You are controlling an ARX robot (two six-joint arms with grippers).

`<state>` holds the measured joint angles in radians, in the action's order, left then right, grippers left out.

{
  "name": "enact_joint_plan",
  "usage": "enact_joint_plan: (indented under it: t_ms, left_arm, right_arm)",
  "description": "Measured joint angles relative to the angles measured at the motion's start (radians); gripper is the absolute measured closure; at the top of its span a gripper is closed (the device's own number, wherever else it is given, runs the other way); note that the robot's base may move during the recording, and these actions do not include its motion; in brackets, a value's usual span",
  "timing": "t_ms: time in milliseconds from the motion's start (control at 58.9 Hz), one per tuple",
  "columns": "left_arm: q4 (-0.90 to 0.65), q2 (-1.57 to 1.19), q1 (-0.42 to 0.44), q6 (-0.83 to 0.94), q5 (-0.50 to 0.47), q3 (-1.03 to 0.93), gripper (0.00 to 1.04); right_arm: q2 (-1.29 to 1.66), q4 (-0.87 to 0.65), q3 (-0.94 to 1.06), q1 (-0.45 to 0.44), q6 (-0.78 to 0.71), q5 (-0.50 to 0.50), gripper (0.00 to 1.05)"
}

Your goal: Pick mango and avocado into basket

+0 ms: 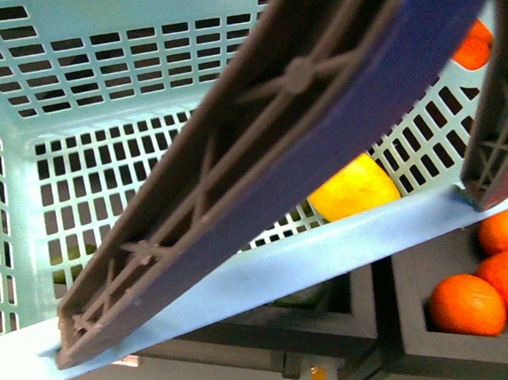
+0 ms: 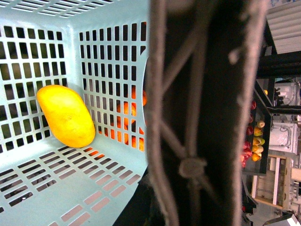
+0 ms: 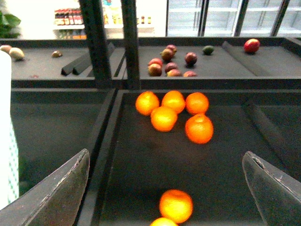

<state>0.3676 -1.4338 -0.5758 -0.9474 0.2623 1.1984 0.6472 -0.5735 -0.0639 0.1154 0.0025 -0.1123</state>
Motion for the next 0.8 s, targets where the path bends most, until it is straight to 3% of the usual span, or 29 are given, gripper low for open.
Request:
enact_joint_plan:
  t_ms: [797]
  left_arm:
    - [0.0,-0.001,0.0,-0.001,0.003,0.0,1.01]
  right_arm:
    - [-0.001,0.0,0.002,0.0,0.0,-0.002,0.09]
